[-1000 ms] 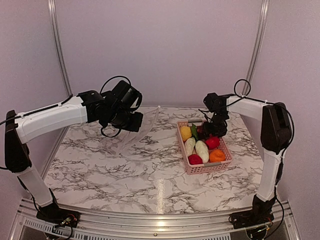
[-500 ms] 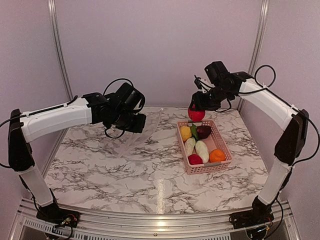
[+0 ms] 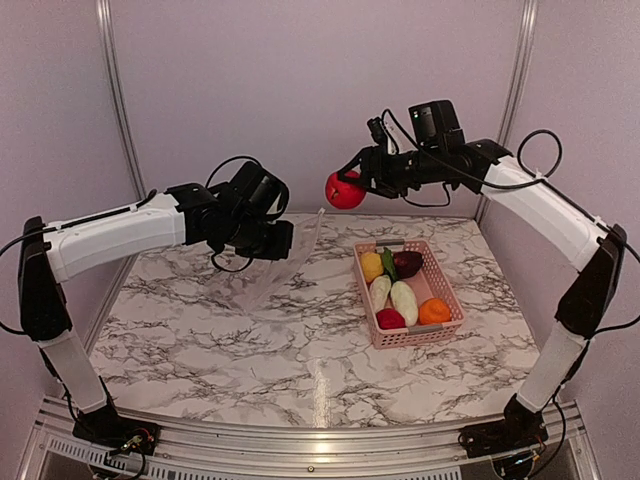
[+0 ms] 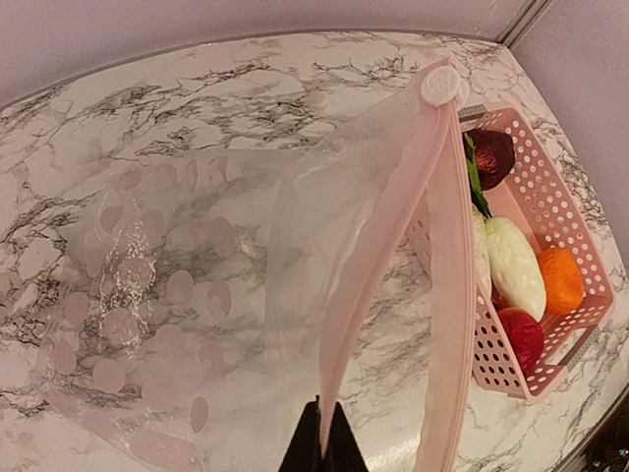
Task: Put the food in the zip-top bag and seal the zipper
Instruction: Place the fake fruit in the zipper food storage bag.
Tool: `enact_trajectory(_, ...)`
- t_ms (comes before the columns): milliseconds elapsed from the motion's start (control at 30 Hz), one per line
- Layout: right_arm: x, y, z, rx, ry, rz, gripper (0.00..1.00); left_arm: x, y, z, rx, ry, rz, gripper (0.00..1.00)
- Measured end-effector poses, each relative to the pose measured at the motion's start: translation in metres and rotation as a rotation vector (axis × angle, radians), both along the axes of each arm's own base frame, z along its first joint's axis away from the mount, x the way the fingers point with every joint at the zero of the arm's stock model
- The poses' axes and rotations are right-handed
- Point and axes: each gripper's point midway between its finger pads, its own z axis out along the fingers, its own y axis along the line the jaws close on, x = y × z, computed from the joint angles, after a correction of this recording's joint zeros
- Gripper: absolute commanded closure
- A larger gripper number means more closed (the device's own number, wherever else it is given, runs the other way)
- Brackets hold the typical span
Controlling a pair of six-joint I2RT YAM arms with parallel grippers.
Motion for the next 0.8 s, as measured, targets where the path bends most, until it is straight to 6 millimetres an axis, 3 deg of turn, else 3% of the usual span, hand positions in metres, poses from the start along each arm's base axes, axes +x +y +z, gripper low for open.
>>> enact_trajectory(200,-0.020,0.036,0.004,0.068,0.021,0.088,0.57,0.005,-0.007,0.010,-0.068,0.005,0.010,1.00)
enact_trajectory(367,-0.024,0.056,0.001,0.115,0.051,0.129,0.58,0.008,-0.013,0.017,-0.133,0.015,0.011,1.00)
enact_trajectory(600,-0.023,0.060,-0.010,0.130,0.079,0.124,0.58,0.009,-0.019,0.026,-0.212,0.026,0.029,1.00)
enact_trajectory(800,-0.024,0.059,-0.029,0.105,0.114,0.116,0.58,0.011,-0.020,0.055,-0.334,0.010,0.054,1.00)
